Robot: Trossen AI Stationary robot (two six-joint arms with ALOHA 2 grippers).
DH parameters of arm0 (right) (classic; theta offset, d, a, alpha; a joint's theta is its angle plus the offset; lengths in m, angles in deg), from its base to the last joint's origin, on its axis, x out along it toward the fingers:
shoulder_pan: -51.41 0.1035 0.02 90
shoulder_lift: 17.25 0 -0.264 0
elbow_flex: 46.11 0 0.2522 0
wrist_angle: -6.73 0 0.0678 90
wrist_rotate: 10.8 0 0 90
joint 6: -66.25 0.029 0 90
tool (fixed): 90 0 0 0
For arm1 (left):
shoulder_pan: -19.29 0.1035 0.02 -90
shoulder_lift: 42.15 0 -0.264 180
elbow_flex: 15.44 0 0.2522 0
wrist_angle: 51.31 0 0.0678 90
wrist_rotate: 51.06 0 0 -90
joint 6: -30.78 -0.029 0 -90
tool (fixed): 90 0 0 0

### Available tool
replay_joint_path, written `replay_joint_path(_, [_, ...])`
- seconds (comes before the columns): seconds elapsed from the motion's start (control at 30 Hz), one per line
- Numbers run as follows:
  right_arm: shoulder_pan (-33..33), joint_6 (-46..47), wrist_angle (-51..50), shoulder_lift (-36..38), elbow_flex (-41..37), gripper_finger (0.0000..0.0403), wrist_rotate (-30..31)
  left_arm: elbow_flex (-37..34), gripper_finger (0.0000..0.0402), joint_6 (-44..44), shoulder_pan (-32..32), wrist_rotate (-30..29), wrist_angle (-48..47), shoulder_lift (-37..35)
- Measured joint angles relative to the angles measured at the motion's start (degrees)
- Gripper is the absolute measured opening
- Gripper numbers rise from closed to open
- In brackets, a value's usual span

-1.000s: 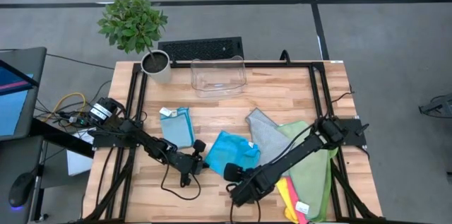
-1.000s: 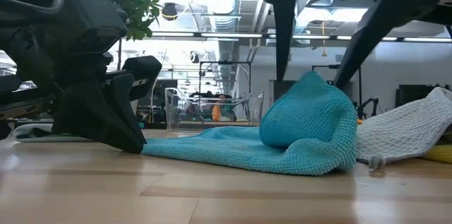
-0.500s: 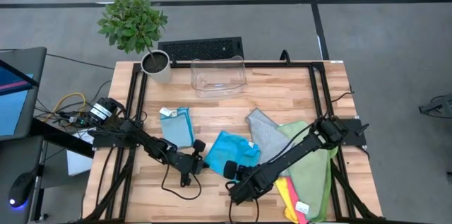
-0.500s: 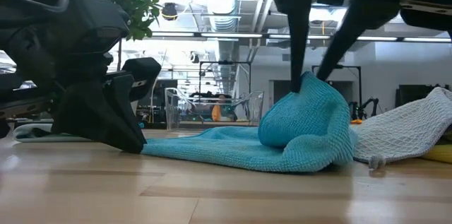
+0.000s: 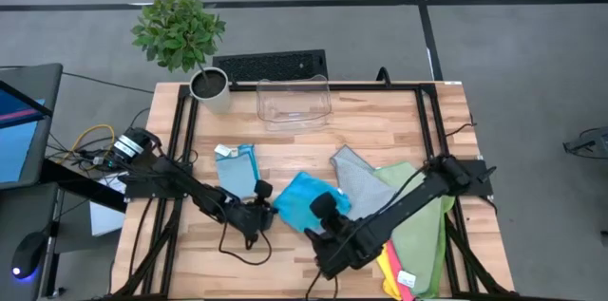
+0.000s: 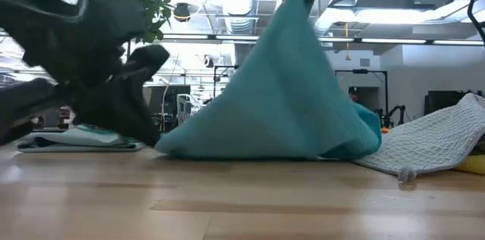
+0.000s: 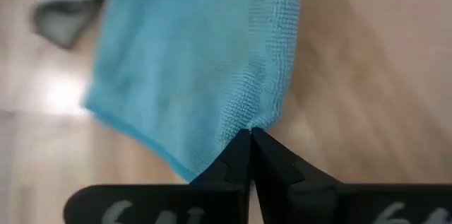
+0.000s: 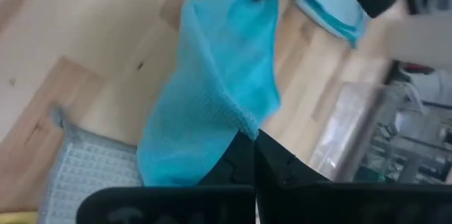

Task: Fold microfiber towels
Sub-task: Fold the blue microfiber cloth

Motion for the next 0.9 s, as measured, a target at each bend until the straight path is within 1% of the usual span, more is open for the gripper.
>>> replay_joint_path(0.13, [2.58,5.12,-0.83,2.32,-0.02,0.0010,4.37,6.11,0.0000,-2.32,-0.72,-2.07,-8.19,-0.78])
replay_joint_path(0.23, [4.81,12.89,-4.26,4.88,-0.02,0.0010,8.14,11.38,0.0000,-2.16,-1.13,-4.79,-17.03,-2.04])
replay_joint_path(0.33, [7.25,23.44,-9.19,7.47,-0.02,0.0010,11.93,16.41,0.0000,-1.26,-1.58,-8.62,-25.57,-4.38])
replay_joint_path(0.43, [9.30,36.73,-15.70,10.00,-0.02,0.0010,17.72,21.88,0.0000,1.92,-1.58,-11.94,-35.93,-7.52])
replay_joint_path(0.5, [9.61,47.36,-16.24,11.62,-0.77,0.0010,22.51,25.83,0.0000,4.62,-1.60,-14.28,-42.38,-9.60])
replay_joint_path(0.53, [9.51,49.35,-15.80,12.89,-1.51,0.0010,22.66,27.75,0.0000,5.62,-1.60,-15.21,-45.00,-10.67])
replay_joint_path(0.57, [9.28,49.61,-14.65,13.81,-1.44,0.0010,21.26,29.59,0.0000,6.17,-1.60,-15.86,-47.51,-11.72])
replay_joint_path(0.63, [8.28,45.52,-12.54,14.49,-1.14,0.0010,17.71,32.98,0.0000,6.74,-1.58,-16.84,-51.70,-13.47])
replay_joint_path(0.67, [8.19,44.88,-12.63,14.39,-1.26,0.0010,18.88,34.61,0.0000,6.84,-1.59,-17.27,-53.95,-14.21])
replay_joint_path(0.73, [8.57,49.41,-14.27,13.94,-1.49,0.0010,23.79,37.46,0.0000,7.24,-1.39,-18.27,-58.32,-15.57])
replay_joint_path(0.77, [8.28,50.29,-14.52,14.12,-1.44,0.0010,24.40,38.69,0.0000,7.63,-1.13,-18.27,-60.15,-16.22])
replay_joint_path(0.83, [7.57,46.36,-14.43,14.53,-1.25,0.0010,20.47,40.35,0.0000,9.09,-0.66,-17.86,-63.68,-17.51])
replay_joint_path(0.87, [7.19,46.17,-15.10,14.37,-1.26,0.0010,19.77,40.74,0.0000,10.02,-0.28,-17.74,-65.16,-18.03])
replay_joint_path(0.9, [6.73,49.20,-16.20,14.13,-1.43,0.0010,20.89,40.86,0.0000,11.03,0.15,-17.33,-66.32,-18.39])
